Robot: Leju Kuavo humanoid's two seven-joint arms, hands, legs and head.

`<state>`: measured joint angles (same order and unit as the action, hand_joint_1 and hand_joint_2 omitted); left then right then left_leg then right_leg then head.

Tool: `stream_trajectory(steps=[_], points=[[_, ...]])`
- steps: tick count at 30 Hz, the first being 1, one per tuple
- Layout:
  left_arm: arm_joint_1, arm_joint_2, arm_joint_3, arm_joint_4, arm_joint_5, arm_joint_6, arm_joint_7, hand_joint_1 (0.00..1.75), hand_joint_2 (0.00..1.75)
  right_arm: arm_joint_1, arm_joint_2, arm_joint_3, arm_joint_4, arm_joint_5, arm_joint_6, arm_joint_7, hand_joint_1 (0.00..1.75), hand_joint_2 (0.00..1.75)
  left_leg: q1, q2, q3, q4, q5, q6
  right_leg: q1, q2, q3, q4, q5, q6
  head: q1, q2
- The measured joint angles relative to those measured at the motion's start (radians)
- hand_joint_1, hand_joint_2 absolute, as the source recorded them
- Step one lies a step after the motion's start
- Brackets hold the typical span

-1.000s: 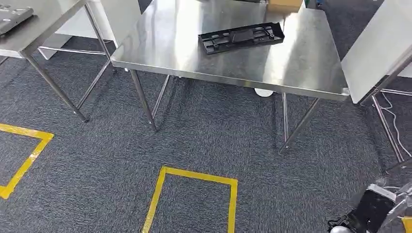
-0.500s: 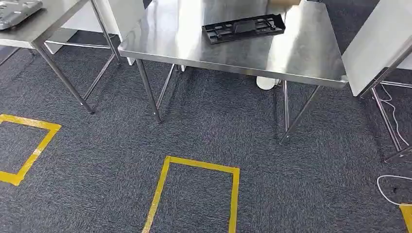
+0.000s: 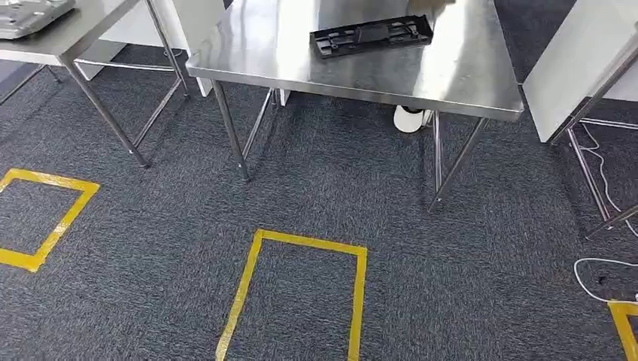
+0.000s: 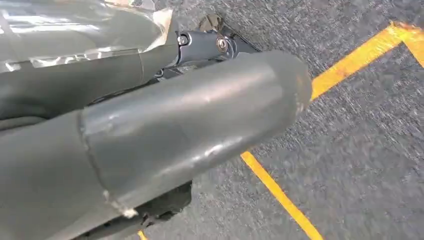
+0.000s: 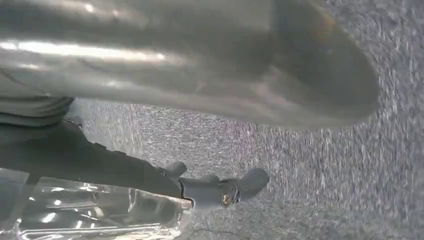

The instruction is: Take the parts from the cabinet and place them on the table.

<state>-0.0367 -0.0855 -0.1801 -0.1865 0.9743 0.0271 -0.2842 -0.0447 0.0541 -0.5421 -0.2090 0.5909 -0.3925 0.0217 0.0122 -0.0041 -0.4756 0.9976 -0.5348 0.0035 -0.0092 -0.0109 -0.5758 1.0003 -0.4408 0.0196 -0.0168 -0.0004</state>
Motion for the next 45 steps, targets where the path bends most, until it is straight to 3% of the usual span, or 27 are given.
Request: stream_trajectory(steps=[3, 5, 6, 8, 9, 10, 12, 14, 17, 18, 20, 22, 23, 25, 27, 28, 29, 33, 34, 35, 36, 38, 39, 40, 43, 44, 45], points=[[0.001, -0.005, 0.002, 0.001, 0.002, 0.010, 0.005, 0.00, 0.00, 0.002, -0.001, 0.013, 0.004, 0.013, 0.011, -0.004, 0.00, 0.00, -0.001, 0.006, -0.021, -0.016, 0.027, 0.032, 0.008, 0.000, -0.013, 0.000, 0.017, 0.024, 0.000, 0.000], [-0.002, -0.006, 0.004, 0.002, 0.006, 0.008, 0.009, 0.00, 0.00, 0.003, -0.001, 0.022, 0.006, 0.020, 0.016, -0.006, 0.00, 0.00, -0.003, 0.012, -0.047, -0.019, 0.052, 0.056, -0.002, 0.005, -0.053, 0.078, -0.072, 0.006, 0.005, 0.000], [-0.002, -0.006, 0.005, 0.002, 0.006, 0.006, 0.013, 0.00, 0.00, 0.004, 0.000, 0.027, 0.007, 0.022, 0.016, -0.006, 0.00, 0.00, -0.003, 0.013, -0.061, -0.018, 0.064, 0.054, -0.003, 0.005, -0.073, 0.147, -0.125, 0.001, 0.009, 0.000], [-0.001, -0.010, 0.005, 0.002, 0.007, 0.006, 0.015, 0.00, 0.00, 0.003, 0.000, 0.033, 0.008, 0.023, 0.016, -0.005, 0.00, 0.00, -0.004, 0.016, -0.094, -0.017, 0.087, 0.052, -0.004, 0.007, -0.103, 0.283, -0.184, 0.008, 0.010, 0.000], [-0.001, -0.010, 0.006, 0.002, 0.007, 0.006, 0.014, 0.00, 0.00, 0.004, 0.000, 0.034, 0.008, 0.024, 0.016, -0.004, 0.00, 0.00, -0.004, 0.018, -0.108, -0.016, 0.098, 0.050, -0.005, 0.007, -0.094, 0.305, -0.177, 0.019, 0.009, 0.000], [-0.001, -0.011, 0.006, 0.002, 0.006, 0.005, 0.014, 0.00, 0.00, 0.005, 0.000, 0.035, 0.008, 0.024, 0.017, -0.002, 0.00, 0.00, -0.003, 0.019, -0.123, -0.016, 0.109, 0.047, -0.007, 0.007, -0.063, 0.285, -0.151, 0.033, 0.010, 0.000], [-0.002, -0.016, 0.006, 0.002, 0.001, 0.006, 0.014, 0.00, 0.00, 0.004, -0.001, 0.035, 0.008, 0.021, 0.021, -0.002, 0.00, 0.00, -0.001, 0.018, -0.142, -0.015, 0.129, 0.037, -0.013, 0.007, 0.049, 0.137, -0.094, 0.053, 0.009, 0.000], [-0.002, -0.017, 0.006, 0.002, 0.000, 0.008, 0.014, 0.00, 0.00, -0.001, -0.001, 0.035, 0.008, 0.016, 0.034, 0.000, 0.00, 0.00, -0.007, 0.018, -0.157, -0.009, 0.144, 0.023, -0.007, 0.007, 0.186, -0.052, -0.115, 0.040, 0.011, 0.000], [-0.003, -0.016, 0.006, 0.002, -0.001, 0.013, 0.014, 0.00, 0.00, 0.005, 0.000, 0.035, 0.010, 0.024, 0.047, 0.004, 0.00, 0.00, -0.005, 0.014, -0.156, -0.015, 0.170, 0.006, 0.002, 0.008, 0.166, -0.061, -0.116, 0.018, 0.000, 0.000], [-0.001, -0.016, 0.006, 0.003, -0.002, 0.019, 0.014, 0.00, 0.00, 0.007, 0.000, 0.036, 0.010, 0.028, 0.052, 0.004, 0.00, 0.00, -0.003, 0.010, -0.158, -0.015, 0.175, -0.002, -0.008, 0.004, 0.161, -0.065, -0.106, 0.003, 0.002, 0.000], [0.000, -0.016, 0.006, 0.004, -0.002, 0.024, 0.014, 0.00, 0.00, 0.006, -0.002, 0.037, 0.011, 0.033, 0.052, 0.004, 0.00, 0.00, 0.003, 0.006, -0.185, 0.050, 0.094, -0.009, -0.017, -0.007, 0.153, -0.065, -0.092, -0.022, -0.002, 0.000], [0.001, -0.015, 0.006, 0.005, -0.002, 0.024, 0.014, 0.00, 0.00, 0.008, -0.001, 0.039, 0.011, 0.033, 0.053, 0.003, 0.00, 0.00, 0.005, 0.002, -0.243, 0.216, -0.009, -0.018, -0.011, -0.022, 0.138, -0.063, -0.082, -0.035, -0.002, 0.000], [0.001, -0.015, 0.006, 0.005, -0.002, 0.024, 0.014, 0.00, 0.00, 0.011, -0.001, 0.040, 0.011, 0.033, 0.053, 0.003, 0.00, 0.00, 0.006, 0.002, -0.266, 0.295, -0.035, -0.022, -0.008, -0.030, 0.131, -0.063, -0.079, -0.036, -0.002, 0.000], [0.004, -0.015, 0.006, 0.007, -0.002, 0.029, 0.014, 0.00, 0.00, 0.014, -0.001, 0.042, 0.012, 0.034, 0.058, 0.003, 0.00, 0.00, 0.009, 0.003, -0.241, 0.298, -0.017, -0.025, -0.007, -0.047, 0.125, -0.058, -0.076, -0.034, -0.002, 0.000], [0.003, -0.014, 0.006, 0.007, -0.010, 0.045, 0.013, 0.00, 0.00, 0.014, -0.001, 0.044, 0.013, 0.037, 0.076, 0.003, 0.00, 0.00, 0.013, 0.022, -0.137, 0.145, 0.050, -0.024, -0.008, -0.061, 0.122, -0.048, -0.078, -0.032, -0.002, 0.000], [0.001, -0.013, 0.005, 0.007, -0.020, 0.058, 0.009, 0.00, 0.00, 0.013, 0.001, 0.046, 0.013, 0.040, 0.082, 0.003, 0.00, 0.00, 0.014, 0.049, -0.080, 0.056, 0.072, -0.021, -0.007, -0.068, 0.123, -0.043, -0.082, -0.027, -0.002, 0.000], [-0.003, -0.014, 0.005, 0.007, -0.025, 0.068, 0.005, 0.00, 0.00, 0.013, 0.000, 0.048, 0.013, 0.042, 0.087, 0.003, 0.00, 0.00, 0.003, 0.090, -0.054, 0.017, 0.058, -0.017, 0.004, -0.076, 0.114, -0.038, -0.086, -0.020, -0.004, 0.000], [-0.005, -0.014, 0.005, 0.007, -0.034, 0.162, -0.018, 0.00, 0.00, 0.011, 0.003, 0.056, 0.014, 0.057, 0.107, -0.010, 0.00, 0.00, -0.006, 0.049, -0.078, 0.007, 0.065, 0.018, 0.015, -0.117, 0.125, -0.036, -0.084, 0.000, 0.003, 0.000], [-0.005, -0.016, 0.005, 0.007, -0.042, 0.186, -0.031, 0.00, 0.00, 0.010, 0.003, 0.057, 0.014, 0.058, 0.106, -0.011, 0.00, 0.00, 0.002, 0.041, -0.075, -0.003, 0.075, 0.031, 0.008, -0.083, 0.112, -0.021, -0.098, 0.008, 0.000, 0.000], [-0.007, -0.016, 0.003, 0.007, -0.051, 0.192, -0.048, 0.00, 0.00, 0.010, 0.004, 0.058, 0.014, 0.060, 0.106, -0.011, 0.00, 0.00, 0.001, 0.031, -0.081, -0.006, 0.081, 0.040, 0.006, -0.034, 0.094, 0.019, -0.125, 0.004, 0.003, 0.000], [-0.010, -0.014, -0.001, 0.007, -0.055, 0.185, -0.063, 0.00, 0.00, 0.012, 0.006, 0.059, 0.014, 0.063, 0.106, -0.011, 0.00, 0.00, 0.000, 0.020, -0.089, -0.006, 0.085, 0.045, 0.002, -0.010, 0.057, 0.094, -0.163, -0.002, 0.005, 0.000], [-0.014, -0.016, -0.006, 0.007, -0.054, 0.158, -0.085, 0.00, 0.00, 0.017, 0.006, 0.060, 0.015, 0.069, 0.110, -0.014, 0.00, 0.00, -0.002, -0.009, -0.099, -0.005, 0.092, 0.049, 0.000, 0.003, -0.019, 0.248, -0.218, -0.004, 0.005, 0.000], [-0.012, -0.016, -0.006, 0.007, -0.052, 0.149, -0.091, 0.00, 0.00, 0.017, 0.006, 0.060, 0.015, 0.070, 0.114, -0.016, 0.00, 0.00, -0.002, -0.024, -0.102, -0.005, 0.095, 0.047, -0.001, 0.006, -0.038, 0.288, -0.223, 0.002, 0.005, 0.000], [-0.012, -0.016, -0.006, 0.007, -0.053, 0.143, -0.099, 0.00, 0.00, 0.017, 0.006, 0.061, 0.015, 0.073, 0.116, -0.019, 0.00, 0.00, -0.002, -0.037, -0.103, -0.005, 0.097, 0.045, -0.002, 0.006, -0.032, 0.273, -0.207, 0.011, 0.004, 0.000], [-0.010, -0.016, -0.012, 0.007, -0.067, 0.123, -0.115, 0.00, 0.00, 0.015, 0.007, 0.063, 0.015, 0.077, 0.116, -0.018, 0.00, 0.00, -0.001, -0.073, -0.103, -0.003, 0.103, 0.036, -0.011, 0.025, 0.069, 0.059, -0.106, 0.037, 0.005, 0.000], [-0.010, -0.015, -0.016, 0.007, -0.070, 0.110, -0.119, 0.00, 0.00, 0.017, 0.013, 0.068, 0.018, 0.086, 0.116, -0.016, 0.00, 0.00, -0.007, -0.089, -0.108, 0.002, 0.107, 0.027, -0.015, 0.083, 0.096, -0.022, -0.089, 0.034, 0.006, 0.000], [-0.010, -0.015, -0.018, 0.007, -0.069, 0.102, -0.119, 0.00, 0.00, 0.016, 0.015, 0.070, 0.018, 0.091, 0.116, -0.016, 0.00, 0.00, -0.009, -0.098, -0.113, 0.003, 0.109, 0.023, -0.010, 0.069, 0.094, -0.025, -0.082, 0.024, 0.006, 0.000]])
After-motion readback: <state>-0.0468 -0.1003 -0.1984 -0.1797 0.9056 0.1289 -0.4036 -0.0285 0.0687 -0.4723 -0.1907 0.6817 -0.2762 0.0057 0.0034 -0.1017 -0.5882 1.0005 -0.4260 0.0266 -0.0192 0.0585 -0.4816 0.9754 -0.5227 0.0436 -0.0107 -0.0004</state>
